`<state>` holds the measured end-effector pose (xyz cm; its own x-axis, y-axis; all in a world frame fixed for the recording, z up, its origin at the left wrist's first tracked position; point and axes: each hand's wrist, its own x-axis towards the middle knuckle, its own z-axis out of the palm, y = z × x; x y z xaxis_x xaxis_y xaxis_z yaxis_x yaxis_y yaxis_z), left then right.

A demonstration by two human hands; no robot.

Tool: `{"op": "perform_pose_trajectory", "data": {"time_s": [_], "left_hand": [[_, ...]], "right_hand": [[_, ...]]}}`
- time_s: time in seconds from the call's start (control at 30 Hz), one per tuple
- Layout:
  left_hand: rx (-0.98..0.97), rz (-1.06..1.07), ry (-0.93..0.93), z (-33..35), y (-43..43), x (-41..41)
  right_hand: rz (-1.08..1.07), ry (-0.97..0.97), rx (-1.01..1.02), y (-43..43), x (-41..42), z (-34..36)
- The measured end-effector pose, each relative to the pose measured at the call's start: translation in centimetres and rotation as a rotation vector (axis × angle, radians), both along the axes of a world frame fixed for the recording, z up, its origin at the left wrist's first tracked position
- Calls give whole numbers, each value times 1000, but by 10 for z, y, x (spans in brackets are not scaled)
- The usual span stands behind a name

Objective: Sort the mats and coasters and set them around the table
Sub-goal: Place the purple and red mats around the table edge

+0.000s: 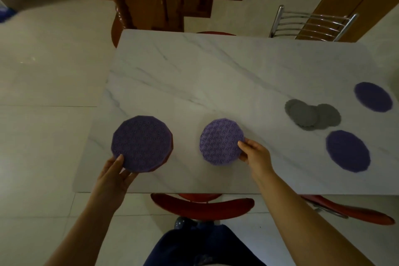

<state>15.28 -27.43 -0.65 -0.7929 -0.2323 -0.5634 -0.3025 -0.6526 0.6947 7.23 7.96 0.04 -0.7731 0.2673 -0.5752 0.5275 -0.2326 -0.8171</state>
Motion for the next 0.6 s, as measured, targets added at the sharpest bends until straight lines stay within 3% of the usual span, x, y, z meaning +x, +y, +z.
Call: {"op": "perform_pose_trajectory", "data": {"time_s": [0.23,0.43,0.6], "left_hand": [[1,-40,24,0,7,0],[0,-69,12,-1,18,2],[-11,-72,15,-3,20,6]], "right_hand": [[4,-103,-41,-9,1,-34],[191,-145,354,-13,0,-45],[257,-82,445,-17,-2,-37]]}}
